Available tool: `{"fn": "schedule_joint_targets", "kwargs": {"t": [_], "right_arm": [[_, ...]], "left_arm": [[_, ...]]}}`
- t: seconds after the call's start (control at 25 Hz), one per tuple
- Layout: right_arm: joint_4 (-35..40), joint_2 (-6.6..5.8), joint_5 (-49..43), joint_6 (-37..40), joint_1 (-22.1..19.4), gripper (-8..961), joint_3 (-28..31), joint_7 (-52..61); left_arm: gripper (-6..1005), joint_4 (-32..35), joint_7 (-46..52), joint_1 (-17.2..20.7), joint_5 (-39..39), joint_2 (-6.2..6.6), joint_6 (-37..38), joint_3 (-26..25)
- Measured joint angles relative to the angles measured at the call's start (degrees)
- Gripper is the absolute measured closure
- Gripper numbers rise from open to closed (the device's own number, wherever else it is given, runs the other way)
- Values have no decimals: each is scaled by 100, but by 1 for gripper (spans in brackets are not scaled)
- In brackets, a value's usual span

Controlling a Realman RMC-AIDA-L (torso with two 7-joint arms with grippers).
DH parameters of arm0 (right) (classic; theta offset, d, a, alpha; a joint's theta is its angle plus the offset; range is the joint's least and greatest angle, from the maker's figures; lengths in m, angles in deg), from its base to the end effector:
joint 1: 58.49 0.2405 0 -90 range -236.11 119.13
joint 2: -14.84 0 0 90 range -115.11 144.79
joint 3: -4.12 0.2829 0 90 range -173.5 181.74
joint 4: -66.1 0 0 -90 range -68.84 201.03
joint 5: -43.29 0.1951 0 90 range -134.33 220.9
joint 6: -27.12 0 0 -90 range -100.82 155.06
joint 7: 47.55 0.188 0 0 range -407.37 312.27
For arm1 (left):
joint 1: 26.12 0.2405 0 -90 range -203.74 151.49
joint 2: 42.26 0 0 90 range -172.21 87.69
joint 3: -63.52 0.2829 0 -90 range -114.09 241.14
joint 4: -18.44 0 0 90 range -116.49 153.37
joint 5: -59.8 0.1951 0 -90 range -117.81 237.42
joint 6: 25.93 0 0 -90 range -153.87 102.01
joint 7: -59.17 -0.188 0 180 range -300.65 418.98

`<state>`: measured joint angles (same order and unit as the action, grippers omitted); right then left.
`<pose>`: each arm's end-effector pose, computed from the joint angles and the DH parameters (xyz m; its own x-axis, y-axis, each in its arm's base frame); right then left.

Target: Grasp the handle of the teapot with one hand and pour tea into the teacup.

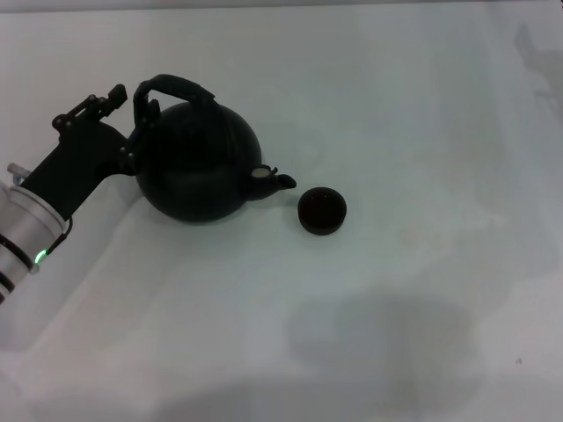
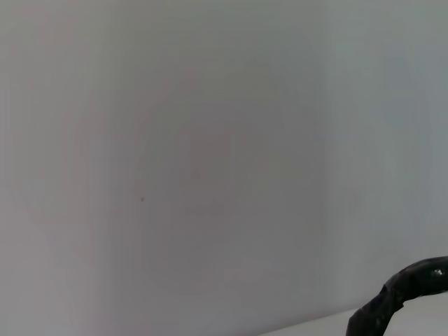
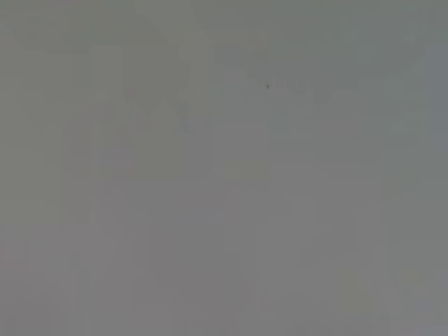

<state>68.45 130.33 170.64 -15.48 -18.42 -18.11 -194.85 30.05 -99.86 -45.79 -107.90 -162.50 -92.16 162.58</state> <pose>0.3561 0.4668 0.0181 0.4867 -0.1760 -0.8557 -0.8630 0.0553 -0.5022 -0.3140 0.3360 -0.0797 0.7488 0.0531 0.6607 0.5932 -0.4984 -0.6322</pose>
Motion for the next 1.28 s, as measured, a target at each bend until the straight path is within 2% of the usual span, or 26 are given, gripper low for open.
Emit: {"fn": "schedule_joint_targets", "kwargs": {"t": [0.32,0.52,0.72,0.88,1.08,1.2,1.28], "right_arm": [[3,3,0,-3,1,93,0,0],[2,8,4,-3,1,93,6,0],[3,9,23,-3,6,93,40,0],[47,9,27,-1,6,93,46,0],[119,14,9,-4,-16,93,-4,0],[116,21,7,-50,-39,93,-26,-10],[97,30,5,-125,-44,93,-130,-16]], "left_arm": [[489,-21,44,22,1,19,-47,40],[246,-56,49,192,2,19,-361,59],[152,-52,62,606,2,12,-887,115],[160,-65,64,950,-1,10,-1170,-6],[164,-113,87,1480,-7,12,-1850,-903],[164,-359,446,1628,-11,-11,-2026,-1922],[164,-690,706,1560,-11,-3,-2048,-2496]]}}
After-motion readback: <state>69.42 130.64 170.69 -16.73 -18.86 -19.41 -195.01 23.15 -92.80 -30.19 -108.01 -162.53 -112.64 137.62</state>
